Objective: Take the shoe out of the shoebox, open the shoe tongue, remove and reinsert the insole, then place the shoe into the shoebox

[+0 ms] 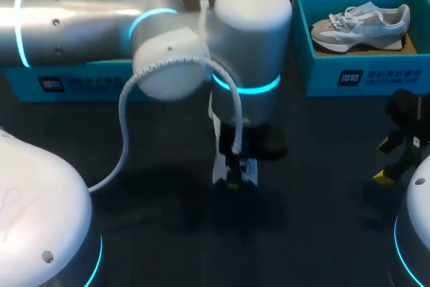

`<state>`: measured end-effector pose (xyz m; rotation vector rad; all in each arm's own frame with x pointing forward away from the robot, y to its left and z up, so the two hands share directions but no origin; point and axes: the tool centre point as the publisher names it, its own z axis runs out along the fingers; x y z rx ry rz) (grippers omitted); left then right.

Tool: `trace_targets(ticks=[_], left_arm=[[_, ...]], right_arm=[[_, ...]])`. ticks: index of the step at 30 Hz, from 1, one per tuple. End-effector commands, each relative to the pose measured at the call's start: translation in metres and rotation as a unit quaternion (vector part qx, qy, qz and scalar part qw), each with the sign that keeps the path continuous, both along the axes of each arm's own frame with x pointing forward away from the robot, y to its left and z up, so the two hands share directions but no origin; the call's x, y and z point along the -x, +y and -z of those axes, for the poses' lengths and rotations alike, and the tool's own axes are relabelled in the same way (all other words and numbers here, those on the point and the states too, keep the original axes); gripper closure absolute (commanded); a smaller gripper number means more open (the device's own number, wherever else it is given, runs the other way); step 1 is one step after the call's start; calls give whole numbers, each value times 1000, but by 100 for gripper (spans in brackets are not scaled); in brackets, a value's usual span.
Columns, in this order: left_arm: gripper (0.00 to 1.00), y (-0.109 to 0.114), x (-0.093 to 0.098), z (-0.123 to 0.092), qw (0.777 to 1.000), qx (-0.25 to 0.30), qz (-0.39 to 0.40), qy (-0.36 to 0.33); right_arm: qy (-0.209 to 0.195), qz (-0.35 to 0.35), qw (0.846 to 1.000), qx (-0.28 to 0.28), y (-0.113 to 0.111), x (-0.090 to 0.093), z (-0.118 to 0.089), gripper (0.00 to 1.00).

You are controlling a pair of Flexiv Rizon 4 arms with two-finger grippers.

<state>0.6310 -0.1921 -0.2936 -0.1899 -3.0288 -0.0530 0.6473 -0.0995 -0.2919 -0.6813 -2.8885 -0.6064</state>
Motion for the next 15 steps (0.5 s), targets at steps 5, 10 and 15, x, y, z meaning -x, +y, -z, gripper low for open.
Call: trace_targets(ticks=[5, 10, 15], left_arm=[[100, 35, -42, -34, 1000, -1, -22, -9], [100, 54, -70, -40, 999, 0, -37, -5], [100, 69, -93, -48, 999, 3, -35, 4]], right_arm=[[0, 1, 1000, 1, 1, 0, 1, 0], [0, 1, 1000, 1, 1, 0, 1, 0], [0, 1, 1000, 1, 1, 0, 1, 0]])
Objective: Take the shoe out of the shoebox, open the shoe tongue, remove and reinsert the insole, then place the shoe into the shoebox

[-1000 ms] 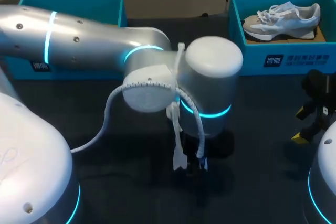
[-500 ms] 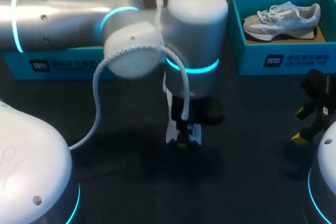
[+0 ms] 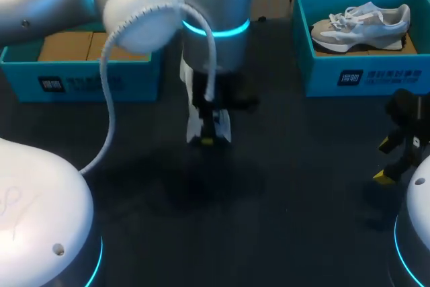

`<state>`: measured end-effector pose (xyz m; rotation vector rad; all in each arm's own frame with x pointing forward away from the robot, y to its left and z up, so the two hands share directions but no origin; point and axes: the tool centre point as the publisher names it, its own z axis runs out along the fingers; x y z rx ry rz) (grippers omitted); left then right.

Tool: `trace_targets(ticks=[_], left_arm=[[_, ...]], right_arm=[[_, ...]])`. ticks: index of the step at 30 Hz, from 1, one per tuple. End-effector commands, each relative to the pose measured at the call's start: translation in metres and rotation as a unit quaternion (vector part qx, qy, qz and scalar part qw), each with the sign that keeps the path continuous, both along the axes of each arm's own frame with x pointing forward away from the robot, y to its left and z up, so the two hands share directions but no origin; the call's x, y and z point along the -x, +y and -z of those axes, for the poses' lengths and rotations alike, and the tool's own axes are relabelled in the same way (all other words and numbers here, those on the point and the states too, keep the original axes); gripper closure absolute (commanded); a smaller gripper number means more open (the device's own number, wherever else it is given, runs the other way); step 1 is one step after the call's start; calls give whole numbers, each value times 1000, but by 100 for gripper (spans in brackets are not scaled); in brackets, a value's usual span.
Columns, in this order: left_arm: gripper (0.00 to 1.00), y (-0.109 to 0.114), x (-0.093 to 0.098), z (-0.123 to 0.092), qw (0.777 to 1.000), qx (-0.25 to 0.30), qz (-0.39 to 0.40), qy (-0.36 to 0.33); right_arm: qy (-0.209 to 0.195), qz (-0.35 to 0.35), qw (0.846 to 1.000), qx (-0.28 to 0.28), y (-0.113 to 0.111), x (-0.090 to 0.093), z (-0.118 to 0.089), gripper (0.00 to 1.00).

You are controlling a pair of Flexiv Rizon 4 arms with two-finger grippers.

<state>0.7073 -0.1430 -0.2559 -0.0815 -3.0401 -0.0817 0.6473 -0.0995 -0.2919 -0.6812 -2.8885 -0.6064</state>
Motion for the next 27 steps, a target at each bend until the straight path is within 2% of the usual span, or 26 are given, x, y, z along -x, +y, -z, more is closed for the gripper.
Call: trace_targets(ticks=[1, 6, 9, 11, 18, 25, 27], left_arm=[[100, 24, -24, -15, 1000, 14, 8, 15], [100, 33, -51, -38, 999, 22, 17, 25], [100, 35, -60, -46, 999, 25, 27, 35], [100, 35, -76, -58, 998, 24, 38, 45], [100, 41, -99, -87, 996, 13, 65, 54], [100, 65, -136, -126, 997, 2, 53, 53], [100, 65, -136, -126, 997, 2, 53, 53]], right_arm=[[0, 1, 1000, 1, 1, 0, 1, 0], [0, 1, 1000, 1, 1, 0, 1, 0], [0, 1, 1000, 1, 1, 0, 1, 0], [0, 1, 1000, 1, 1, 0, 1, 0], [0, 1, 1000, 1, 1, 0, 1, 0], [0, 1, 1000, 1, 1, 0, 1, 0], [0, 1, 1000, 1, 1, 0, 1, 0]])
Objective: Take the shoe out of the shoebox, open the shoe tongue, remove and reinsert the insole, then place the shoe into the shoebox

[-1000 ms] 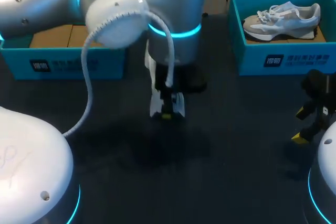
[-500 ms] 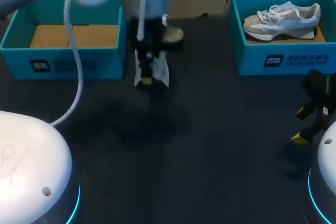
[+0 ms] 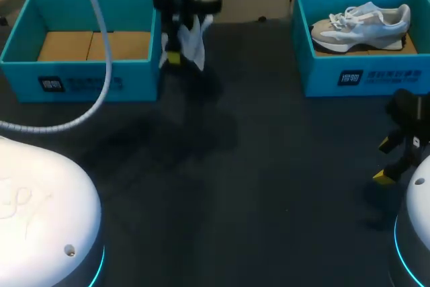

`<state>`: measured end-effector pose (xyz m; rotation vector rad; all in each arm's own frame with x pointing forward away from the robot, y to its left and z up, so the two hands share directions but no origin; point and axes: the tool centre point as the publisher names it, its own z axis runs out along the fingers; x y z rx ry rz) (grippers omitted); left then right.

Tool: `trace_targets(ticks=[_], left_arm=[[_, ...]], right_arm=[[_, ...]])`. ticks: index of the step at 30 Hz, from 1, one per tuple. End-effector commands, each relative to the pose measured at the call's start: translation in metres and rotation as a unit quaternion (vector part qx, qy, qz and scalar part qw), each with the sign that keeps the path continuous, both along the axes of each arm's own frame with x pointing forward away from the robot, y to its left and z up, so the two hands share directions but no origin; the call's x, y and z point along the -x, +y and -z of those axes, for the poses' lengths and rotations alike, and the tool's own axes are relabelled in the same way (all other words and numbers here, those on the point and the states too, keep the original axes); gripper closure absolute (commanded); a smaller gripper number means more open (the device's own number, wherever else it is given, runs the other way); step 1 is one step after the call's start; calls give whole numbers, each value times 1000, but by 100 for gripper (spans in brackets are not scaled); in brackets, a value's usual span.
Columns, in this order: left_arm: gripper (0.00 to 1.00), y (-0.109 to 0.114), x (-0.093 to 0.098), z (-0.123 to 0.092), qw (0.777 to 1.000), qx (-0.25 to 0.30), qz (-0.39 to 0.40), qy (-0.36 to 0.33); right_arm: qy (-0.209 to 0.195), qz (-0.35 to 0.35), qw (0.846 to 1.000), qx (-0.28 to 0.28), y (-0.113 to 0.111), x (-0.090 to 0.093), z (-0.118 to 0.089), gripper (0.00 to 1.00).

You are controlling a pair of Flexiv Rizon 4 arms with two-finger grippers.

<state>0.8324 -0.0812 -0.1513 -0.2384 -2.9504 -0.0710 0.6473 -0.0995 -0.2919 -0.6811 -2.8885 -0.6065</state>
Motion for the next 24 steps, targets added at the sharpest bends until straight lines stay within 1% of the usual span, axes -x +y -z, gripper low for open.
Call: trace_targets(ticks=[1, 18, 19, 20, 22, 23, 24], left_arm=[[100, 3, -11, -21, 1000, -3, 1, 11], [100, 3, -11, -21, 1000, -3, 1, 11], [100, 8, -14, -23, 1000, -5, 10, 4], [100, 17, -19, -27, 1000, -20, 2, -7], [100, 28, -26, -35, 1000, -7, 6, -9], [100, 38, -35, -40, 1000, -11, -6, -14], [100, 44, -41, -45, 1000, 0, -5, -8]], right_arm=[[0, 1, 1000, 1, 1, 0, 1, 0], [0, 1, 1000, 1, 1, 0, 1, 0], [0, 1, 1000, 1, 1, 0, 1, 0], [0, 1, 1000, 1, 1, 0, 1, 0], [0, 1, 1000, 1, 1, 0, 1, 0], [0, 1, 1000, 1, 1, 0, 1, 0], [0, 1, 1000, 1, 1, 0, 1, 0]])
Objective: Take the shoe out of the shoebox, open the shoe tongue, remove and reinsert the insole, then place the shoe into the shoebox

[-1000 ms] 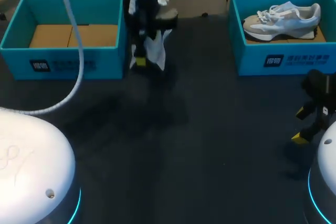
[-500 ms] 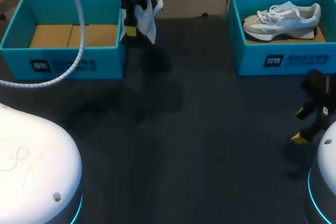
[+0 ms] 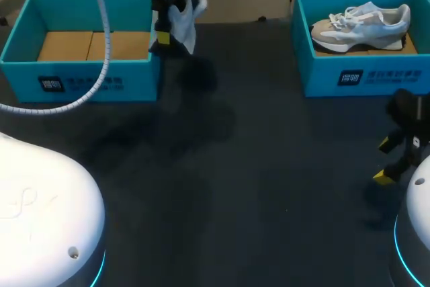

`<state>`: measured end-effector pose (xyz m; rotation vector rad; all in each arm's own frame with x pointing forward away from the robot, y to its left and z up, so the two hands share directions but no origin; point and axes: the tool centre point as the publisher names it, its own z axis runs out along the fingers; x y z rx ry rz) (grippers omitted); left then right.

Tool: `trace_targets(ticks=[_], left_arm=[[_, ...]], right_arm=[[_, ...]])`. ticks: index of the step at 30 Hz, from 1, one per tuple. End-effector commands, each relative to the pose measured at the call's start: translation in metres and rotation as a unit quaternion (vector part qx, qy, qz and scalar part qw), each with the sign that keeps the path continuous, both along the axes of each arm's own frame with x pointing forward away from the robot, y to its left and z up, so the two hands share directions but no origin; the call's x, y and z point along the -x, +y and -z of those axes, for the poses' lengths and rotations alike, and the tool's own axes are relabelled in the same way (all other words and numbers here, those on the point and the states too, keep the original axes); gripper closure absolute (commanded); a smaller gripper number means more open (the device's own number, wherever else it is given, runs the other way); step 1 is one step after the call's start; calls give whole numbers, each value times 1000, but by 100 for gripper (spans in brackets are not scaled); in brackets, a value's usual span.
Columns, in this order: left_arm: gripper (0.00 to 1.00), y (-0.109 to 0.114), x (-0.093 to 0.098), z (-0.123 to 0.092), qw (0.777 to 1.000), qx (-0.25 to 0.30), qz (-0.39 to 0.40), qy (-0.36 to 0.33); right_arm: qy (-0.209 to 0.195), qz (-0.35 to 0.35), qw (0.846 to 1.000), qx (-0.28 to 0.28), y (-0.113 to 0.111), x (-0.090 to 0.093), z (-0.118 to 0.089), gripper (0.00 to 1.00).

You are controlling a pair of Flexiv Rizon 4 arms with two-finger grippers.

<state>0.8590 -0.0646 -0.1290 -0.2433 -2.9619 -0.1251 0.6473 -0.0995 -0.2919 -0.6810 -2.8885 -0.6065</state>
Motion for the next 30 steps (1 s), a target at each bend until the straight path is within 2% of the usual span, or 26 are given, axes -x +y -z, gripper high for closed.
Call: trace_targets(ticks=[1, 6, 16, 22, 30], left_arm=[[100, 33, -22, -26, 1000, 18, -15, 2], [100, 66, -46, -34, 999, 24, -21, 12], [100, 126, -78, -27, 997, 12, -72, 3], [100, 167, -92, -11, 995, 10, -97, 7], [100, 223, -105, 7, 997, -10, -82, -5]], right_arm=[[0, 1, 1000, 1, 1, 0, 0, 0], [0, 1, 1000, 1, 1, 0, 0, 0], [0, 1, 1000, 1, 1, 0, 0, 0], [0, 1, 1000, 1, 1, 0, 0, 0], [0, 1, 1000, 1, 1, 0, 0, 0]])
